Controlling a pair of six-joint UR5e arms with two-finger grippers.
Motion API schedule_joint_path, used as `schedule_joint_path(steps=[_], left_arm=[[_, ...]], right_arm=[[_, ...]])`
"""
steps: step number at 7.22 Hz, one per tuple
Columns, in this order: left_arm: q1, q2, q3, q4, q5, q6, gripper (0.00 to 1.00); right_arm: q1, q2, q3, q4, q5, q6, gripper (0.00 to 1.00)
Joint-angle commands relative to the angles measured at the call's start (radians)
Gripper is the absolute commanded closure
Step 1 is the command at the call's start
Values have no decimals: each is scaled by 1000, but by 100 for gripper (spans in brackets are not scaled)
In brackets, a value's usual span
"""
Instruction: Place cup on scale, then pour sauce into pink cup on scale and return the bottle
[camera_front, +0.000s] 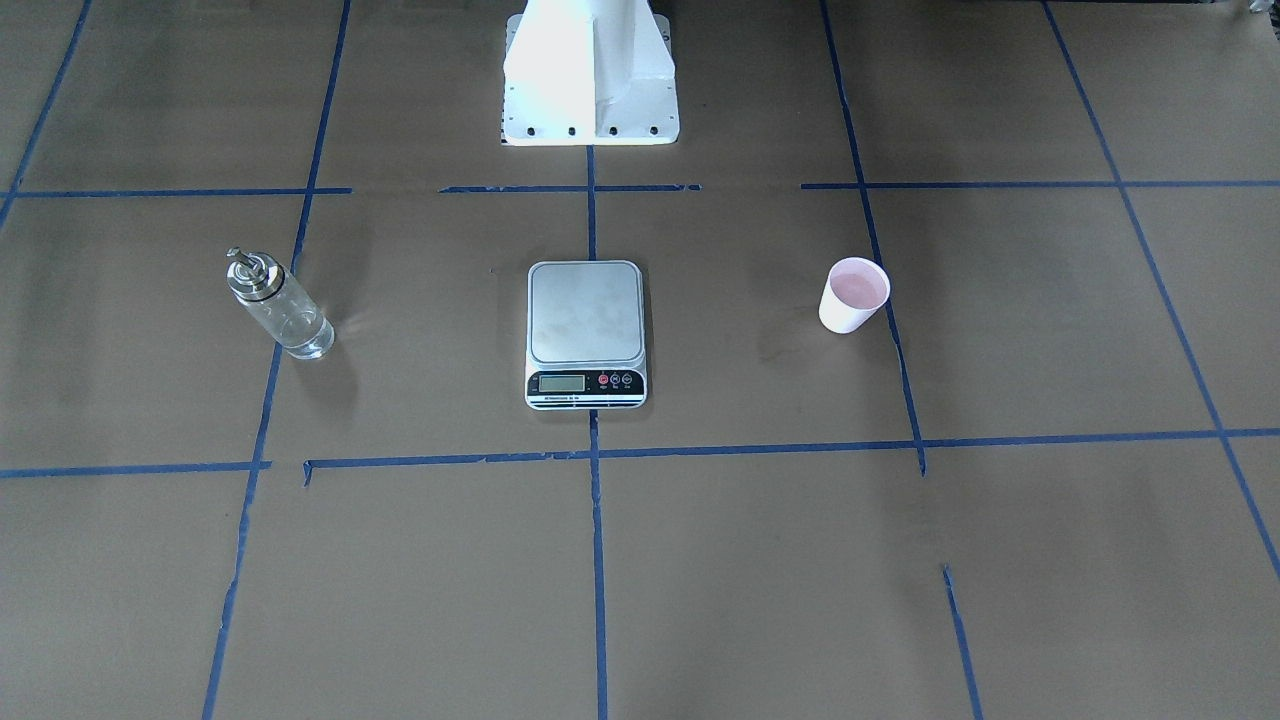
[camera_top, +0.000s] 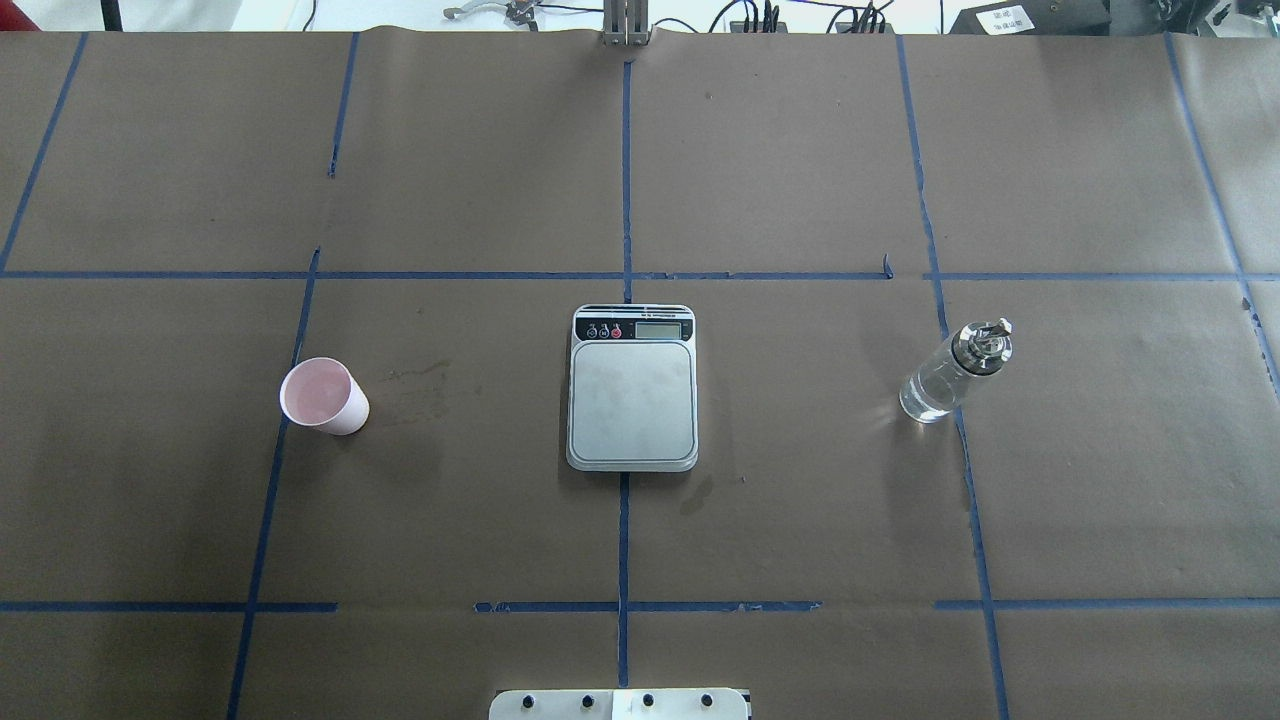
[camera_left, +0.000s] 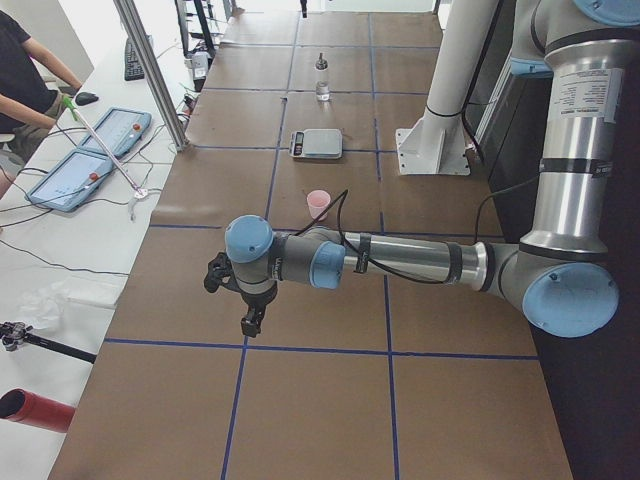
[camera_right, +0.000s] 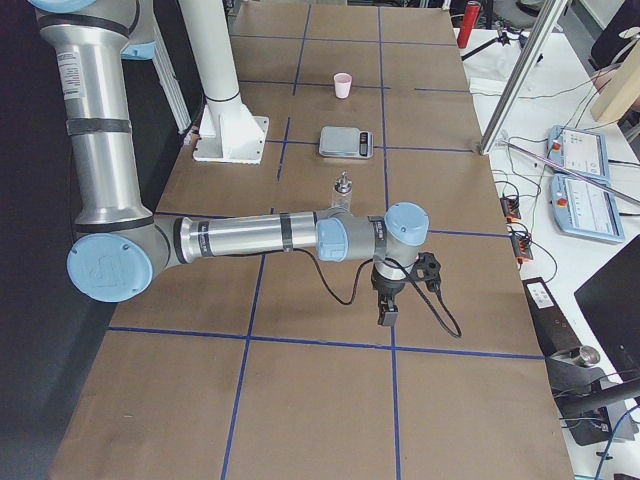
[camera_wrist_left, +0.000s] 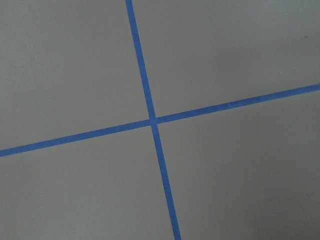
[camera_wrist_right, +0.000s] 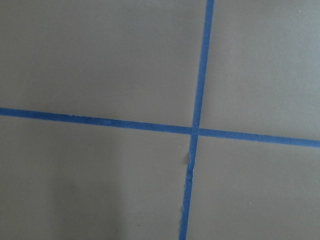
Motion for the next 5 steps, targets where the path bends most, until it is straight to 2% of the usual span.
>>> schedule_joint_path(steps=[1,3,5], left_arm=[[3,-6,-30,-5,-10,-2,0],[5,-13,-40,-18,-4,4,0],[5,48,-20,-160,-28,-37,0]], right_arm=[[-2,1,1,0,4,1,0],[-2,1,4,0,4,-2,0],[-5,1,7,0,60,-4,0]])
